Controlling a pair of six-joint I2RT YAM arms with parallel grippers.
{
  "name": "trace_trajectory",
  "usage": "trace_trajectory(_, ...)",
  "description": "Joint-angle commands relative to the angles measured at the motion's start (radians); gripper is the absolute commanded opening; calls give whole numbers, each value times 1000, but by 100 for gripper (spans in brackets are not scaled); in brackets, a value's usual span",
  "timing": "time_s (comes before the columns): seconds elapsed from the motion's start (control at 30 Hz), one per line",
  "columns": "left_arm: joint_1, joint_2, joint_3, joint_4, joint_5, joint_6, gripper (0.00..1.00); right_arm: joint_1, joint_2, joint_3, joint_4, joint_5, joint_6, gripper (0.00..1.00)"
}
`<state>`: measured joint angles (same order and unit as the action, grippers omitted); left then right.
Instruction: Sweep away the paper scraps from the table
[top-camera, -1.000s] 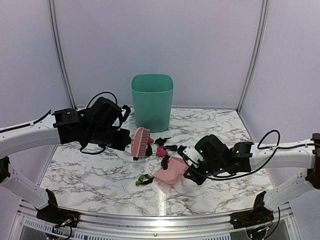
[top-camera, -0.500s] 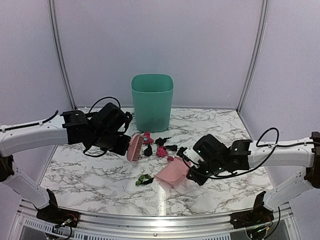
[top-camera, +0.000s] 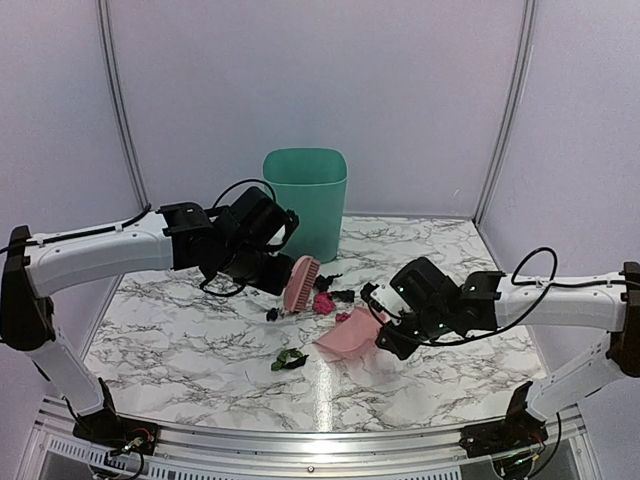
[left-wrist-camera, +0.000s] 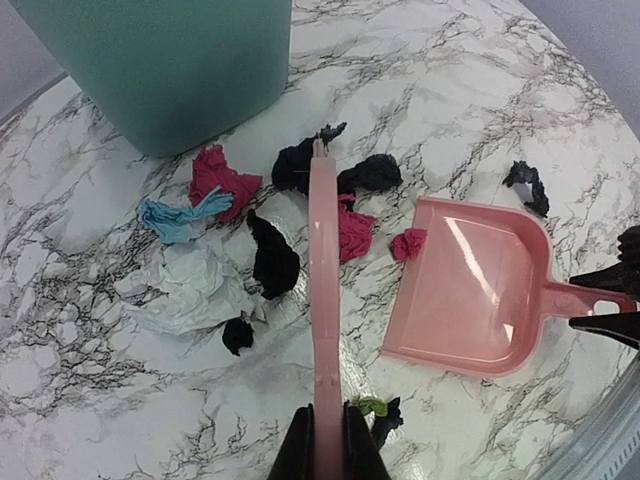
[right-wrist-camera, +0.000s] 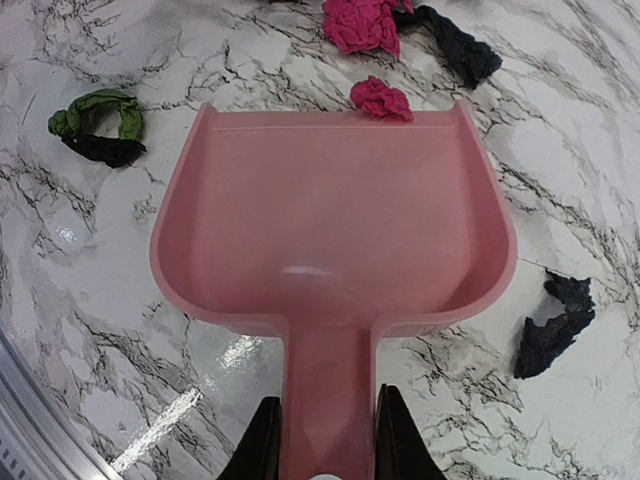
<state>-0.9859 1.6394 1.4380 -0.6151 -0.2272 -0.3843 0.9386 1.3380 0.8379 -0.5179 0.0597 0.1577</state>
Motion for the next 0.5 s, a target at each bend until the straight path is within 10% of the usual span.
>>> trace_trajectory(0.0, -5, 28, 57, 6, 7, 32, 0, -22, -1, 16, 4, -21, -16, 0)
trace_trajectory(0.47, -11, 38, 98, 11, -14, 50, 0, -80, -263, 87, -229, 75, 168, 0)
